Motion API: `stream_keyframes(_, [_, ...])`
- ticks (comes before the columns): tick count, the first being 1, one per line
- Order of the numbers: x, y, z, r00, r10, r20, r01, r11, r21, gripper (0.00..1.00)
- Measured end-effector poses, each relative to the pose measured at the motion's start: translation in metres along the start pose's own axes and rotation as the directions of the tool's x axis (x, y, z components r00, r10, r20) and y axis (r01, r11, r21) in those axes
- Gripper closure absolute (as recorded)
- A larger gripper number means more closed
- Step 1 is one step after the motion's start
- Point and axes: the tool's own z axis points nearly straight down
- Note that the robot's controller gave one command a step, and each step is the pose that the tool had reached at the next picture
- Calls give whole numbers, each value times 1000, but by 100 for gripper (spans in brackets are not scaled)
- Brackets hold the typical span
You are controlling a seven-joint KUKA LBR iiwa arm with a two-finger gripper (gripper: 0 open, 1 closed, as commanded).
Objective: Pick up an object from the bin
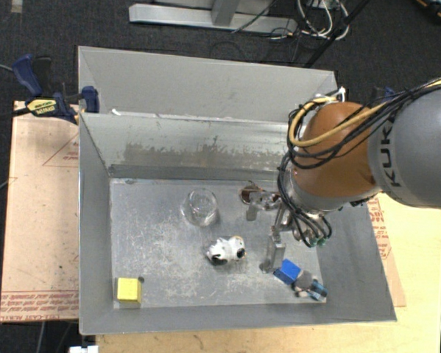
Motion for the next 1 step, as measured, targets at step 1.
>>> stream_keyframes(1, [14, 74, -3, 999, 34, -4, -34, 999, -4, 0])
